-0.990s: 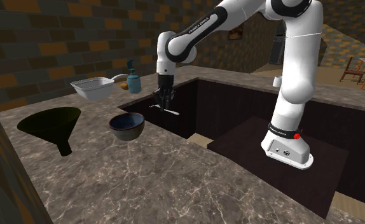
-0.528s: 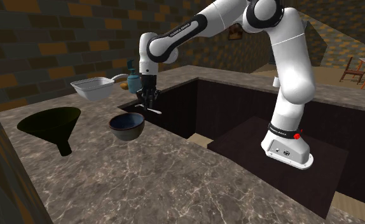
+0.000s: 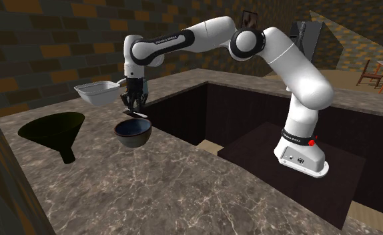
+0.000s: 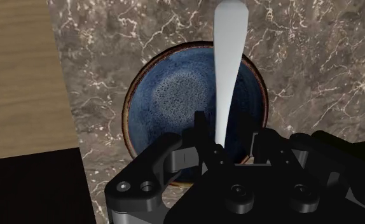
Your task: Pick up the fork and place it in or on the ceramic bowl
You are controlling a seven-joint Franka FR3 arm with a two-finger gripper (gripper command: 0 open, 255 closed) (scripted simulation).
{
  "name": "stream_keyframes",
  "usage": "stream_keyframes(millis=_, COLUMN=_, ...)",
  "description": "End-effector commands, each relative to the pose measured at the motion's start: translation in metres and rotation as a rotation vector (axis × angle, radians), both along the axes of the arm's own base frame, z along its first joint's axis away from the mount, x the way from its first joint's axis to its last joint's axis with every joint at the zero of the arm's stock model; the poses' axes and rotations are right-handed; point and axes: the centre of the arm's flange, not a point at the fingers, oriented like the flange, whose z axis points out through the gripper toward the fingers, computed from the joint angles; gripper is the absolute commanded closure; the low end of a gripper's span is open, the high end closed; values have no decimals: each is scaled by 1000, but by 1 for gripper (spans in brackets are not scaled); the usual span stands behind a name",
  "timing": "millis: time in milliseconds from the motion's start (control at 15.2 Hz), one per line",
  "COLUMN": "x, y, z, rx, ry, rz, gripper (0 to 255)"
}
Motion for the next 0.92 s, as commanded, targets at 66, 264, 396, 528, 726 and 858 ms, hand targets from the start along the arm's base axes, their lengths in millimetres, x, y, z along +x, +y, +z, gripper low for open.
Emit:
stream_keyframes(millis=66, x=13, y=10, z=-16, rx=-3, ry=1, rz=-3, gripper=255)
stream_keyframes(millis=264, x=13, y=10, z=-31, rx=-3, ry=1, rz=-3, gripper=255)
stream_keyframes(millis=396, x=13, y=10, z=-42, rx=-3, ry=1, rz=-3, gripper=255)
stream_keyframes(millis=528, x=13, y=10, z=-52, rx=-3, ry=1, rz=-3, gripper=255)
stream_keyframes(millis=726, x=13, y=10, z=-62, rx=-3, ry=1, rz=-3, gripper=255)
stream_keyframes(millis=858, x=13, y=10, z=-62, rx=-3, ry=1, rz=-3, gripper=255)
